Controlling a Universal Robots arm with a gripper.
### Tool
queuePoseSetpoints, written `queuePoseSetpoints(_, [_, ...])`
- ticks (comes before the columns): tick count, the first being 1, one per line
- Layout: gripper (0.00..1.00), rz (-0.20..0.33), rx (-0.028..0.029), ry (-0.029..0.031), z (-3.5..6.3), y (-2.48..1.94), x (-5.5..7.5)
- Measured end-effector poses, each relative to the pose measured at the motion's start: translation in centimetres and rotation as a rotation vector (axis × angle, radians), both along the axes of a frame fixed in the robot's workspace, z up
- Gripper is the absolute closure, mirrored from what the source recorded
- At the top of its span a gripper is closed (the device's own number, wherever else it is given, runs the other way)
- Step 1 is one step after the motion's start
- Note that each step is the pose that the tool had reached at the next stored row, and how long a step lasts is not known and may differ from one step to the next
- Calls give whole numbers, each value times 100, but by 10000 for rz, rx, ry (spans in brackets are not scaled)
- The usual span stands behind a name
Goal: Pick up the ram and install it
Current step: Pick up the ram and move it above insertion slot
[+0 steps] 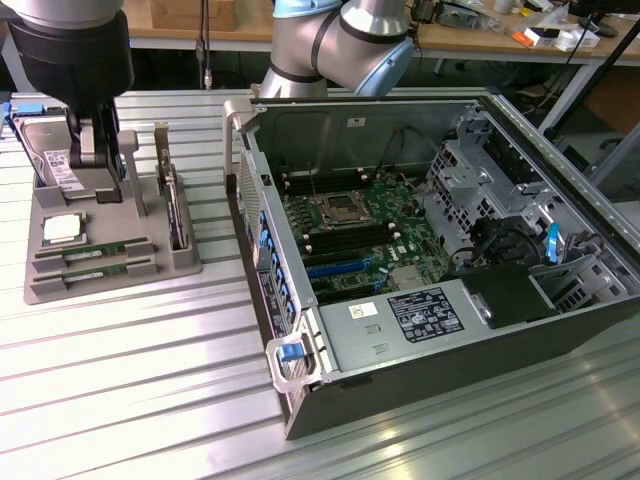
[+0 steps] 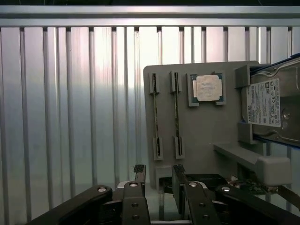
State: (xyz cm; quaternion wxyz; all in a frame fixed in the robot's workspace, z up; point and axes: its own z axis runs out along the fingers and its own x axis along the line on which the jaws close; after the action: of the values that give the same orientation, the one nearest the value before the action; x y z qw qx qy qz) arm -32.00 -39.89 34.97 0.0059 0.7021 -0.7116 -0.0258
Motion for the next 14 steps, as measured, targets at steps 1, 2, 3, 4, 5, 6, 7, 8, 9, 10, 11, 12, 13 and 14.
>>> queuePoseSetpoints(1, [64, 1, 1, 0, -7, 0, 0])
queuePoseSetpoints(2, [64, 4, 2, 0, -15, 0, 0])
queuePoseSetpoints(3, [64, 6, 3, 0, -22, 0, 0])
queuePoseSetpoints(4, [64, 10, 5, 0, -34, 0, 0])
queuePoseSetpoints(5, [64, 13, 7, 0, -45, 0, 0])
queuePoseSetpoints(6, [64, 17, 8, 0, -56, 0, 0])
queuePoseSetpoints(7, [64, 19, 10, 0, -65, 0, 0])
queuePoseSetpoints(8, [64, 23, 11, 0, -75, 0, 0])
queuePoseSetpoints(9, [64, 27, 13, 0, -85, 0, 0])
queuePoseSetpoints(10, [64, 30, 14, 0, -95, 0, 0])
queuePoseSetpoints(11, [64, 33, 15, 0, -104, 0, 0])
queuePoseSetpoints(12, [64, 37, 15, 0, -112, 0, 0])
queuePoseSetpoints(13, [64, 39, 17, 0, -120, 0, 0])
queuePoseSetpoints(14, [64, 42, 17, 0, -129, 0, 0])
